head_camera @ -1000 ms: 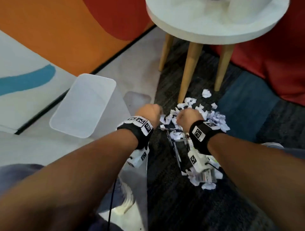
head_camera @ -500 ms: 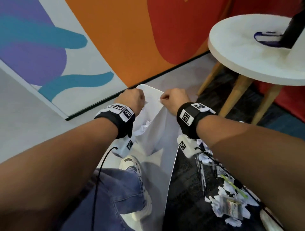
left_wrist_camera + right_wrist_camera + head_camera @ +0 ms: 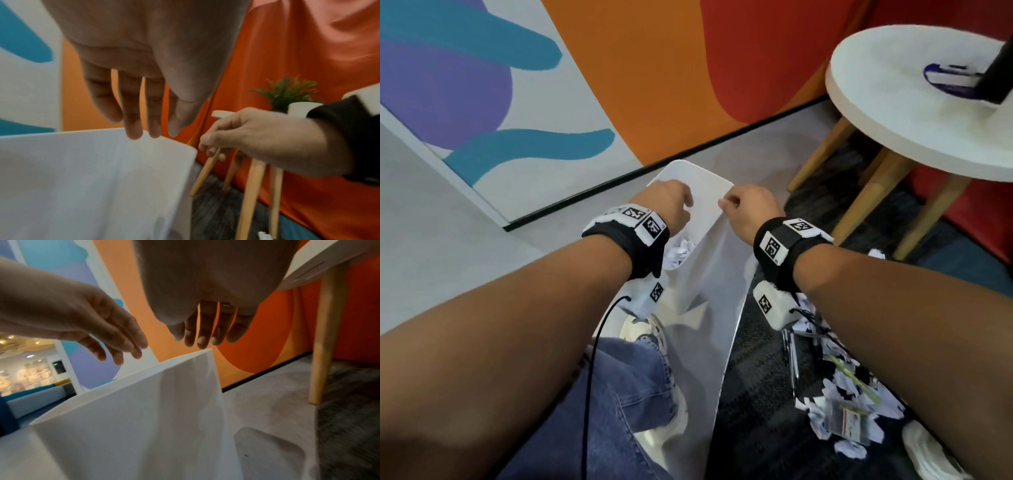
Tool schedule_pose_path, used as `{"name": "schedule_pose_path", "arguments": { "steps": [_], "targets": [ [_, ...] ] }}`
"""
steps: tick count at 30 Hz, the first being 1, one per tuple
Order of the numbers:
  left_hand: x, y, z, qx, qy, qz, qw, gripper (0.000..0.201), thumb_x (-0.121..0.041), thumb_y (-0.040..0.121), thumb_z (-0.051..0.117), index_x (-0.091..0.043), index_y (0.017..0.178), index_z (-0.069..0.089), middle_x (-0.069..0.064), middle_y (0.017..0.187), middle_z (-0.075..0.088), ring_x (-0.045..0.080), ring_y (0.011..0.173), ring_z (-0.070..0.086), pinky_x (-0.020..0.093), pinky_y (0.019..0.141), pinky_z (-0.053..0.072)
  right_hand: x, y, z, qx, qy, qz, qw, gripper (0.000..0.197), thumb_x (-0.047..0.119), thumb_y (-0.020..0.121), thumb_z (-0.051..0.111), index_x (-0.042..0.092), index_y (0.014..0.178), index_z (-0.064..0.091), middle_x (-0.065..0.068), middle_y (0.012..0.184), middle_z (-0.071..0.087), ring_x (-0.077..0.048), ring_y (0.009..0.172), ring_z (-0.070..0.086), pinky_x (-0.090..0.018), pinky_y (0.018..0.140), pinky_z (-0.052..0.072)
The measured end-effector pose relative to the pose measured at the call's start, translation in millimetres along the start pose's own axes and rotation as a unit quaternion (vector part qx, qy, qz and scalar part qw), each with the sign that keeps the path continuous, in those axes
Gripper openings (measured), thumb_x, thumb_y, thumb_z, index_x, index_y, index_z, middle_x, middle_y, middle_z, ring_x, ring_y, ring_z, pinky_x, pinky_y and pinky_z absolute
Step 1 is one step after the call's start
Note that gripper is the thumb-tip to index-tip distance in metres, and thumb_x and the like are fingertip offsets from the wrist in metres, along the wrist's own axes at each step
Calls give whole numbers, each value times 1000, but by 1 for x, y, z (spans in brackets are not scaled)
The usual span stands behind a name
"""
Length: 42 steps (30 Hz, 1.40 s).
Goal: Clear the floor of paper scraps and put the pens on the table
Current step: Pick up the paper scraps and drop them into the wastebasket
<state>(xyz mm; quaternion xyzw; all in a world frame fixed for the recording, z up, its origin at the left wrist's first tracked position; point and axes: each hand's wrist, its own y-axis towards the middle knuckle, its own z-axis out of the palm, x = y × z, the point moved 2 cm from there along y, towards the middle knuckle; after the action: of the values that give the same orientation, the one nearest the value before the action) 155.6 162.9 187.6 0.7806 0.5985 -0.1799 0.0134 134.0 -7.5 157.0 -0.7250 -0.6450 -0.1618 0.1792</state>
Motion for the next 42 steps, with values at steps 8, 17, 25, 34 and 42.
{"name": "schedule_pose_path", "arguments": {
  "steps": [8,17,25,34,42],
  "targets": [
    [-136,-14,37,22,-33,138,990,18,-21,85,54,-30,96,66,1,102,68,27,97,63,32,78,50,-129,-69,-13,27,21,183,983,20,34,93,52,20,91,66,-10,91,68,-32,83,61,-33,71,51],
    [-212,4,169,197,28,200,959,18,-20,84,52,-28,95,65,5,106,67,30,96,64,35,80,53,-267,-155,33,144,-15,345,927,27,24,95,44,12,106,66,-15,119,64,-33,101,62,-31,77,49],
    [-223,33,267,296,45,173,938,18,-20,89,49,-24,99,63,6,109,64,29,95,60,34,81,52,-339,-177,72,126,61,420,897,12,24,90,58,17,99,61,-13,115,64,-29,105,60,-30,84,48],
    [-238,49,340,300,4,167,939,33,-16,87,58,-22,118,50,5,113,54,26,98,59,29,76,43,-370,-151,92,23,59,360,931,26,17,92,54,17,118,54,-9,124,49,-31,108,54,-35,89,45],
    [-221,50,375,307,25,209,928,67,3,87,53,-25,145,36,4,146,40,26,132,42,35,108,37,-387,-128,113,177,27,295,939,65,4,87,52,32,143,34,-5,150,31,-28,127,49,-43,99,48]
  ]
}}
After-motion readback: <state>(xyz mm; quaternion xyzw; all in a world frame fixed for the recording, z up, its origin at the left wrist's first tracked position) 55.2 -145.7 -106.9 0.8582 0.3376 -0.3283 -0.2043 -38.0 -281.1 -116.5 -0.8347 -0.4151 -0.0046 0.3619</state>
